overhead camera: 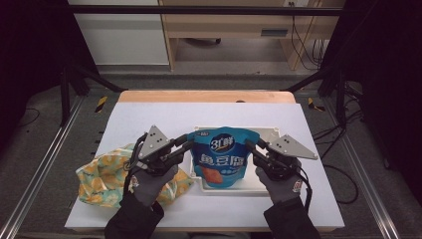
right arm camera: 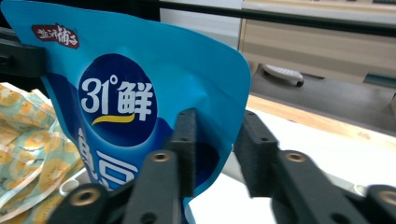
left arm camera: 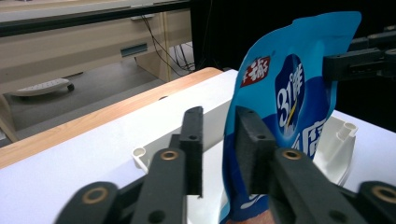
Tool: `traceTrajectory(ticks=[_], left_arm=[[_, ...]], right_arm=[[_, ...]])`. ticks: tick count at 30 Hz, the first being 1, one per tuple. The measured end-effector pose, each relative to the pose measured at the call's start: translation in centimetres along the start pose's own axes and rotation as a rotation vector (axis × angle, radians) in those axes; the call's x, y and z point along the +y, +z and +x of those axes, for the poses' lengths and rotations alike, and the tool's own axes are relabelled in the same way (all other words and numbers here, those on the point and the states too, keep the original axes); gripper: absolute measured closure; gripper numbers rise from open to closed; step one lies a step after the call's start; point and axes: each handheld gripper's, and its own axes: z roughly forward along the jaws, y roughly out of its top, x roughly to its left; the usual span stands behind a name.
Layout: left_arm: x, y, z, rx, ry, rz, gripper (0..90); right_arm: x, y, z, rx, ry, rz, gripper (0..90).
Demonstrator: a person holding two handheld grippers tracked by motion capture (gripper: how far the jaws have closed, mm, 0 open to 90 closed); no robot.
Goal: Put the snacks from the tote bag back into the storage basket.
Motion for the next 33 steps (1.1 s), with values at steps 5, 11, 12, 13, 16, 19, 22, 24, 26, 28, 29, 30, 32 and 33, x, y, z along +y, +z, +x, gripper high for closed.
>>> traceTrajectory(ticks=[5,11,12,13,16,19,22,24,26,28,29,30,32,33], left_arm=[[-0.4,-1.2,0.7,0.024,0.006,0.012,61.0],[-1.3,-2.8,2.1,0.056,-0.013,0.028,53.5],[-1.4,-3.1,2.3,0.06,-0.017,0.032,52.5],[-1.6,-3.4,2.6,0.063,-0.02,0.033,51.5],[-2.3,-4.4,3.2,0.081,-0.02,0.045,48.1],[-3.0,-5.4,3.9,0.101,-0.017,0.071,44.8],[-3.6,-6.3,4.7,0.114,-0.029,0.074,42.3],[-4.0,-6.7,5.1,0.122,-0.036,0.075,40.5],[-4.4,-7.1,5.3,0.13,-0.037,0.077,38.7],[-4.6,-7.3,5.3,0.135,-0.03,0.08,37.1],[-5.0,-7.7,5.5,0.162,-0.015,0.09,36.4],[-5.3,-7.8,5.6,0.167,-0.017,0.093,35.9],[-5.6,-7.9,5.7,0.17,-0.021,0.096,35.2],[-6.1,-8.1,6.0,0.178,-0.03,0.105,34.8]], right_arm=[[-0.3,-0.3,-0.1,-0.013,-0.019,-0.023,51.4],[-0.8,-1.0,-0.4,-0.012,-0.015,-0.028,40.0],[-0.9,-1.1,-0.5,-0.013,-0.012,-0.03,39.0],[-1.0,-1.2,-0.6,-0.016,-0.008,-0.029,37.8],[-1.2,-1.6,-1.1,-0.021,0.006,-0.034,35.3],[-1.6,-2.0,-1.5,-0.025,0.016,-0.042,32.7],[-2.0,-2.5,-1.9,-0.032,0.024,-0.033,30.5],[-2.2,-2.8,-2.2,-0.042,0.027,-0.029,29.6],[-2.5,-3.1,-2.5,-0.053,0.026,-0.023,29.0],[-2.7,-3.3,-2.7,-0.059,0.032,-0.025,28.5],[-2.8,-3.4,-2.9,-0.065,0.029,-0.028,28.1],[-2.9,-3.5,-3.1,-0.07,0.026,-0.027,27.7],[-3.1,-3.6,-3.5,-0.081,0.032,-0.022,27.2],[-3.3,-3.6,-3.8,-0.089,0.034,-0.02,27.0]])
